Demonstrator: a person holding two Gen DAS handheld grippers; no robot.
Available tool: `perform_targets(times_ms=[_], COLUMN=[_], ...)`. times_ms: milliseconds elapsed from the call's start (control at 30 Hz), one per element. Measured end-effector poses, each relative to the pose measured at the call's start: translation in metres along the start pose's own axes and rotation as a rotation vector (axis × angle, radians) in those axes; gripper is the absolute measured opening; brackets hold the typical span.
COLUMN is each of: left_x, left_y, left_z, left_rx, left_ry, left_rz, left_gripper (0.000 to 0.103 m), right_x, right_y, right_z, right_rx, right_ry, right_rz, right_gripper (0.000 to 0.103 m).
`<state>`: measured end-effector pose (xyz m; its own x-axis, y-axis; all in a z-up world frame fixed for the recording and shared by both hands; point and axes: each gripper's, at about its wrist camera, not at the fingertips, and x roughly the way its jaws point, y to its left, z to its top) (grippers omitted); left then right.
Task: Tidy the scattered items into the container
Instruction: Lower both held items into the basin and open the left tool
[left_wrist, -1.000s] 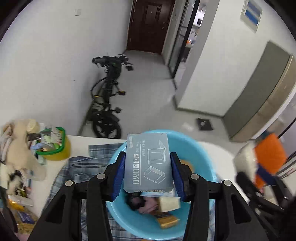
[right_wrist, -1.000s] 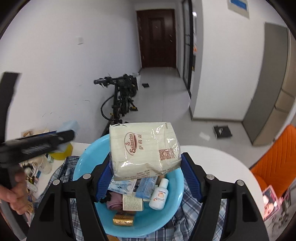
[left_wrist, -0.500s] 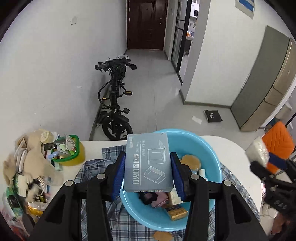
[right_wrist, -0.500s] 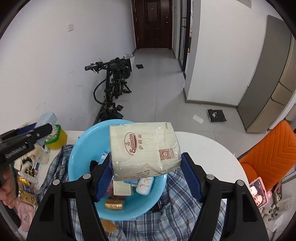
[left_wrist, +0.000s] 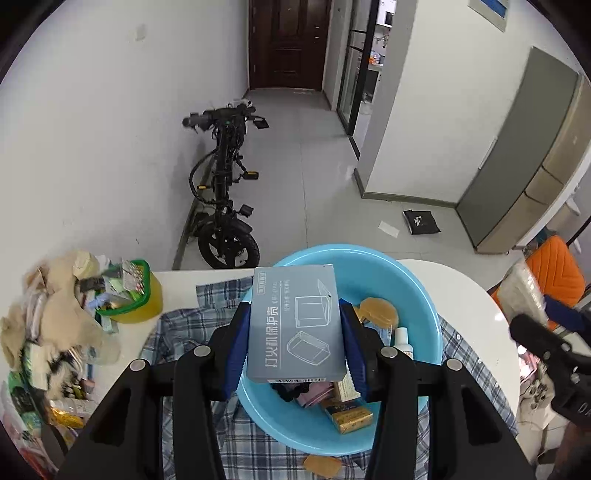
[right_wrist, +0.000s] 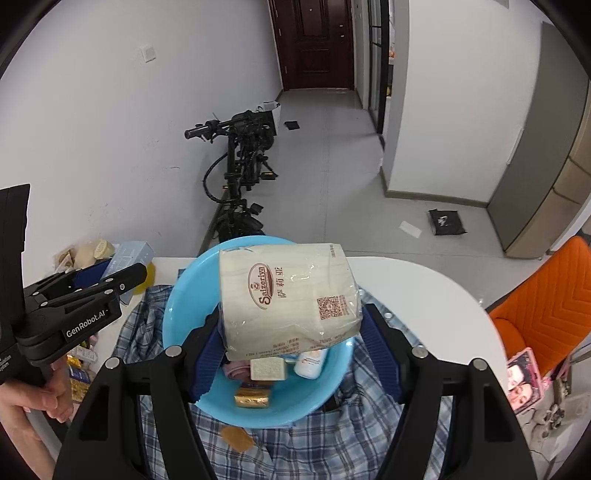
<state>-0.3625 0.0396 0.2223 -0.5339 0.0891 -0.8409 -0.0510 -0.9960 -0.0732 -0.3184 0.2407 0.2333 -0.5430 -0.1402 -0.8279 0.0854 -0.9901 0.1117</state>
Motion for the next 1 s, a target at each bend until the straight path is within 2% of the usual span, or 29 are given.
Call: perform_targets(times_ms=[167,333,467,533,700,867,967,1000], left_x=[0.040,0.097,0.127,0.139,0.165,0.173,0.167,0.161], left_y=[0.008,0.006,0.001,0.000,0.000,-0.004,-0.009,-0.011], left_z=[-0.009,-0.027,-0.039,-0.045,-0.055,-0.056,-0.053,-0.050], left_rx=[-0.006,-0.007,0.014,0.011,0.020,0.026,0.049,0.059], left_ry=[0.049,0.124,0.151,0.167,0.199,0.207,0.182,0.152], left_rz=[0.011,-0.008,-0.022,-0.031,-0.001,-0.005,-0.040,-0.065], left_gripper=[0.049,0.049,0.049,0.049,0.049,0.049,0.049,0.050], right_x=[0.048,0.100,0.135,0.148,0.168,0.170,0.165,0.163], right_y=[-0.002,-0.015,-0.018,-0.025,-0.042,-0.044,-0.043,-0.042], right_z=[-0.011,-0.024,-0.036,-0.041,-0.053,-0.054,-0.050,-0.049], right_rx=[-0.005,0.037,0.020,0.039,0.065,0.067,0.060,0.058], right_ry=[0.059,0.101,0.157,0.175,0.194,0.192,0.184,0.181], right_rz=[-0.011,0.018,-0.003,0.031,0.034,0.062,0.049,0.049], right_gripper=[0.069,0.069,0.069,0.069,0.069,0.069,0.069,0.069])
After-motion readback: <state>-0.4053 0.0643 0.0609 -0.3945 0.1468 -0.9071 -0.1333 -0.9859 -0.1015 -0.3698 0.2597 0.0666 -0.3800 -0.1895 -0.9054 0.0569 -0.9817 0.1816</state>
